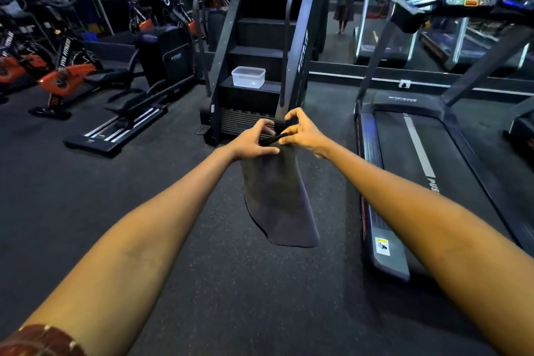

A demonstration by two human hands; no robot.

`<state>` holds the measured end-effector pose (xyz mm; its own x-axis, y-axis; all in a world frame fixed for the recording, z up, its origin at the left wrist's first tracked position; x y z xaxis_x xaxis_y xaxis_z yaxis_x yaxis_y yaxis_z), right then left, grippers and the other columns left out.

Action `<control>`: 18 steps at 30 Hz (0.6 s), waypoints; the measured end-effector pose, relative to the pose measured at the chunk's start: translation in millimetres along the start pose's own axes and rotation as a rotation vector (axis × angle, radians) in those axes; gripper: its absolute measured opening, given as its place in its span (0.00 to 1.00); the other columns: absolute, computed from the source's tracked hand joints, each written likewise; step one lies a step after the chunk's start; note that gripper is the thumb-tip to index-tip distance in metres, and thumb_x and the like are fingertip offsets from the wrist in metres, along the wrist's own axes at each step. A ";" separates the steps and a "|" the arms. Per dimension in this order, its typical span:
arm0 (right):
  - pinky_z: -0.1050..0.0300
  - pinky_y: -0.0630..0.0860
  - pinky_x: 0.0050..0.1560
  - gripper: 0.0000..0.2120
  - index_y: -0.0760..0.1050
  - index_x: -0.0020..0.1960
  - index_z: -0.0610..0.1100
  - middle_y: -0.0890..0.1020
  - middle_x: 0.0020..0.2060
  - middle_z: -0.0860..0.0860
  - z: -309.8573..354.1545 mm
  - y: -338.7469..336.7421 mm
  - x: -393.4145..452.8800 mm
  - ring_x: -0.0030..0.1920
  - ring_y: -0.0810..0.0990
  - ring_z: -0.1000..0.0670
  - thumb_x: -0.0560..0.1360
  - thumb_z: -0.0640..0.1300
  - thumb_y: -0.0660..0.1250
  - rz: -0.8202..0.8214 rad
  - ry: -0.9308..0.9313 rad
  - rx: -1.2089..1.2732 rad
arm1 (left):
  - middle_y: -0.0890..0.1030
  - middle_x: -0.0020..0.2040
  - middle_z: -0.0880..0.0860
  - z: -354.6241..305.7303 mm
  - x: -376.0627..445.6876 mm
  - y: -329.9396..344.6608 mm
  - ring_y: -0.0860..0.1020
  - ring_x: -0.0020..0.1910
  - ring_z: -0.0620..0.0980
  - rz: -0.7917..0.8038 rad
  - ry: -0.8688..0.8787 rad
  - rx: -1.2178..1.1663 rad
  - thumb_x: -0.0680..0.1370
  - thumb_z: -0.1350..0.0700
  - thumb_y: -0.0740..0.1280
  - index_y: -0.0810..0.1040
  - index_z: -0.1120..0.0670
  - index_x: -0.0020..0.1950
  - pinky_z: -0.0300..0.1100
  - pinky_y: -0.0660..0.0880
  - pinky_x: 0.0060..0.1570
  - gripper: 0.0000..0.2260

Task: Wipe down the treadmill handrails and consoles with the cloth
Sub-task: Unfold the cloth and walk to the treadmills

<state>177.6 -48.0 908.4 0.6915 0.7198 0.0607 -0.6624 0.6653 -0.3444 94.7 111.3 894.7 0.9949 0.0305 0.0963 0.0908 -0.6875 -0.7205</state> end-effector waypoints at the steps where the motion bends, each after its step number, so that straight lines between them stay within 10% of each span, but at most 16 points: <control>1: 0.61 0.71 0.34 0.24 0.60 0.51 0.45 0.77 0.35 0.43 -0.3 1.5 -0.1 0.33 0.76 0.52 0.69 0.26 0.69 -0.016 -0.002 -0.008 | 0.77 0.58 0.55 -4.7 5.2 4.2 0.74 0.58 0.49 -0.007 0.025 0.036 0.71 0.56 0.74 0.71 0.57 0.65 0.36 0.68 0.55 0.25; 7: 0.64 0.69 0.31 0.18 0.64 0.47 0.45 0.76 0.33 0.45 -23.5 -6.3 -15.0 0.30 0.73 0.55 0.69 0.33 0.72 -0.194 0.045 0.077 | 0.80 0.40 0.60 -17.8 15.2 20.8 0.73 0.40 0.48 -0.174 0.129 0.087 0.71 0.59 0.74 0.80 0.64 0.45 0.29 0.64 0.36 0.08; 13: 0.47 0.77 0.51 0.09 0.78 0.48 0.35 0.81 0.44 0.42 -104.9 17.8 -54.5 0.45 0.77 0.48 0.70 0.37 0.73 -0.016 0.229 -0.130 | 0.79 0.42 0.60 -24.2 17.5 8.4 0.73 0.41 0.48 -0.364 0.197 0.052 0.73 0.60 0.72 0.78 0.64 0.45 0.26 0.65 0.40 0.08; 18: 0.54 0.66 0.34 0.18 0.69 0.32 0.39 0.72 0.33 0.44 -159.4 31.9 -80.2 0.35 0.71 0.49 0.70 0.47 0.74 0.049 0.433 -0.439 | 0.77 0.42 0.55 -18.0 9.6 -23.1 0.73 0.43 0.47 -0.606 0.137 0.031 0.75 0.59 0.69 0.77 0.64 0.47 0.27 0.64 0.41 0.08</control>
<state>147.0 -116.0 743.2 0.7786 0.5407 -0.3186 -0.5794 0.4243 -0.6959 101.4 114.4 924.6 0.7514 0.3138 0.5805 0.6410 -0.5559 -0.5292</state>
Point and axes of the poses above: each hand's wrist, its own x-axis towards the middle knuckle, its own y-axis out of the palm, z = x × y, the point moved 1 cm from there along x, towards the middle knuckle
